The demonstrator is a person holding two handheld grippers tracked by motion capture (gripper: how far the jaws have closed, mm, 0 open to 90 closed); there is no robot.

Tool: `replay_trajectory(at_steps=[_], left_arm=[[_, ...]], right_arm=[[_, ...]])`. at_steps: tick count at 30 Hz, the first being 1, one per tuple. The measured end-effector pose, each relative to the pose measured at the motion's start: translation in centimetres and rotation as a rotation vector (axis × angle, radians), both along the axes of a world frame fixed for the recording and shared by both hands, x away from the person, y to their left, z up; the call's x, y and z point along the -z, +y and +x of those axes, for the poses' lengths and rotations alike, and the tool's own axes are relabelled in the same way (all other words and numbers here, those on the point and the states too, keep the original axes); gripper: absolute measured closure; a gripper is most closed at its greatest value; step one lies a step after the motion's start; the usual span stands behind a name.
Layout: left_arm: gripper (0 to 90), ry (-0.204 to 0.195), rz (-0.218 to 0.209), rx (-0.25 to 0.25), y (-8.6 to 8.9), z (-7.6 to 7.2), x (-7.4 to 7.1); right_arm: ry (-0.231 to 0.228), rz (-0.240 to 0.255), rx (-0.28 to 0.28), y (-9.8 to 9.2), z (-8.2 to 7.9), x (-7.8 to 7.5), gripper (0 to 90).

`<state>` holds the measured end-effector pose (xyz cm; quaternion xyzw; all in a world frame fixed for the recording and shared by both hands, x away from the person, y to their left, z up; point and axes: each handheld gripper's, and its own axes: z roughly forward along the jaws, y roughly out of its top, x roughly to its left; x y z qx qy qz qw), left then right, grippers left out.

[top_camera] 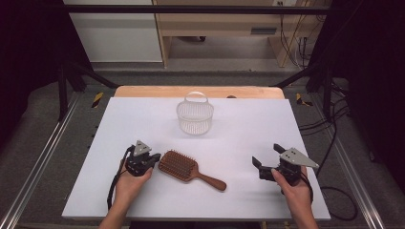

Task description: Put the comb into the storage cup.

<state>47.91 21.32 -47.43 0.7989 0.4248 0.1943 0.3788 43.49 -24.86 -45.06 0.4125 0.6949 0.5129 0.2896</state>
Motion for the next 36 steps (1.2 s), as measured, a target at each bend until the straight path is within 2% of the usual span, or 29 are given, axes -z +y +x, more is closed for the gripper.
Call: replay_trajectory(at_steps=[6, 10, 14, 20, 24, 36], left_arm=[[90.0, 0.008, 0.009, 0.011, -0.3, 0.1, 0.2], [90.0, 0.014, -0.002, 0.009, -0.3, 0.1, 0.1], [90.0, 0.026, -0.015, 0.029, -0.8, 0.0, 0.2], [90.0, 0.027, -0.006, 0.088, -3.1, -0.7, 0.2], [90.0, 0.021, 0.002, 0.122, -4.7, -1.0, 0.3], [90.0, 0.023, -0.003, 0.18, -8.1, -1.1, 0.3]], right_arm=[[0.005, -0.005, -0.013, 0.1, 0.0, 0.0, 5.0], [0.008, -0.005, -0.018, 0.2, 0.0, 0.0, 5.0], [0.012, -0.008, -0.023, 0.3, 0.0, 0.1, 5.0], [0.014, -0.011, -0.038, 0.5, -0.2, 0.0, 4.9], [0.026, -0.031, -0.065, 1.0, -0.3, -0.1, 4.8], [0.033, -0.048, -0.094, 1.7, -0.5, -0.3, 5.9]])
